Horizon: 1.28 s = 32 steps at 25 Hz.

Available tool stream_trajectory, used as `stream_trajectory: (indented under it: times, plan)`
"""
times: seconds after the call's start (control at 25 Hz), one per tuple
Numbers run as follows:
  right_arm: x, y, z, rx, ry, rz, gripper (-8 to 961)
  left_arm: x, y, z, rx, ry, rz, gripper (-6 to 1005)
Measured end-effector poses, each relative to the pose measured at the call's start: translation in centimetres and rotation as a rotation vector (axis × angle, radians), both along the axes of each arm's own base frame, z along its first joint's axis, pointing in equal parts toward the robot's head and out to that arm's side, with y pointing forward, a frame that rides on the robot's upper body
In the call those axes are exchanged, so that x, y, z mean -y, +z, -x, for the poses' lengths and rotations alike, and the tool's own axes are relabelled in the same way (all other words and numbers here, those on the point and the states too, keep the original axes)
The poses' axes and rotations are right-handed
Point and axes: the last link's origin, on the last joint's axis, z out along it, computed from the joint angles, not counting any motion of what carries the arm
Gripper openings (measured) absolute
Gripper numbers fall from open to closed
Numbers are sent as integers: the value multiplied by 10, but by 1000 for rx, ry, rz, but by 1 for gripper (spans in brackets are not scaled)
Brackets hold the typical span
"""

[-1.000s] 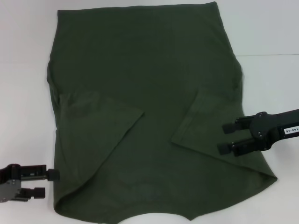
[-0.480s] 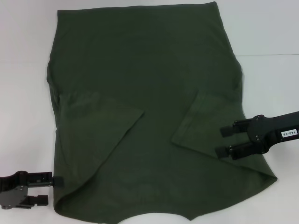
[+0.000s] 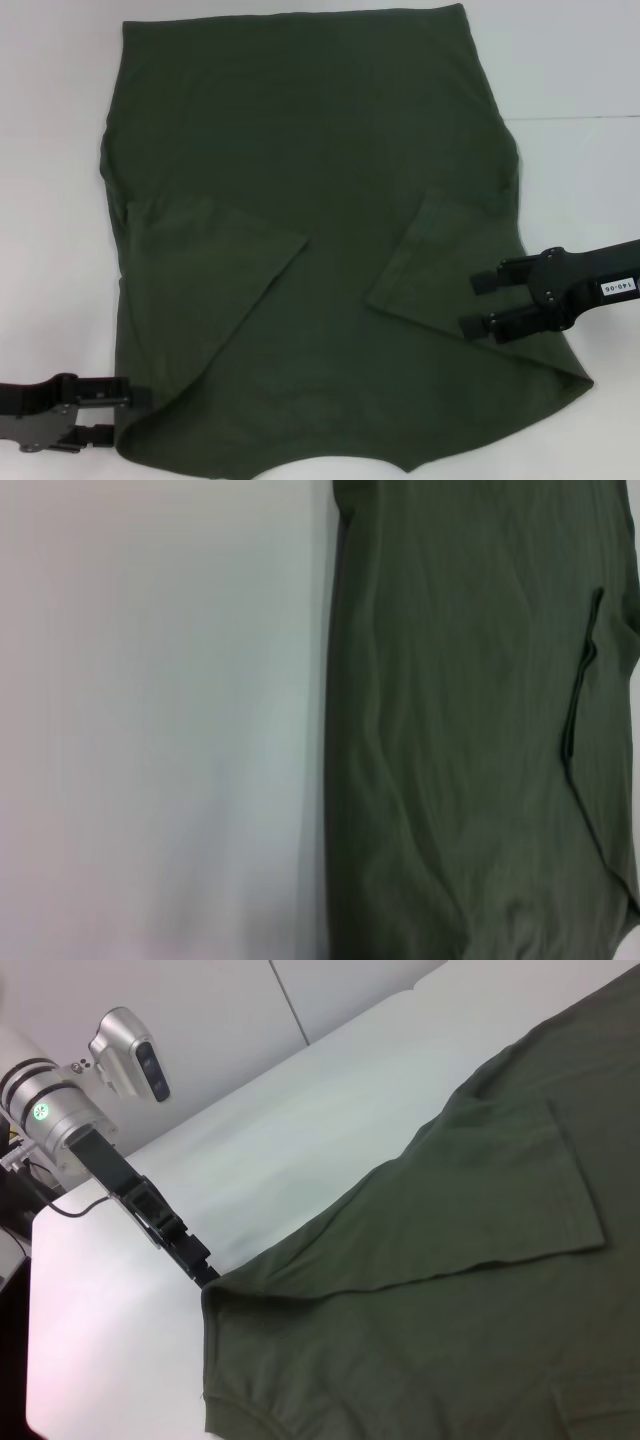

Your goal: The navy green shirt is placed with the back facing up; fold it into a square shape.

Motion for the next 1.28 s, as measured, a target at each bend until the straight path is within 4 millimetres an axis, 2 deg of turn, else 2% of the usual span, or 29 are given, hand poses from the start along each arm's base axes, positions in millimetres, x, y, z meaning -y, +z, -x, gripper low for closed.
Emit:
stream_trajectory:
  times: [0.84, 1.28]
  plan:
    - [1, 0, -1, 1, -2, 1, 889, -6, -8, -1, -28, -8, 14, 908]
    - [2, -1, -2, 7, -2, 6, 884, -8, -16, -8, 1, -15, 36, 907]
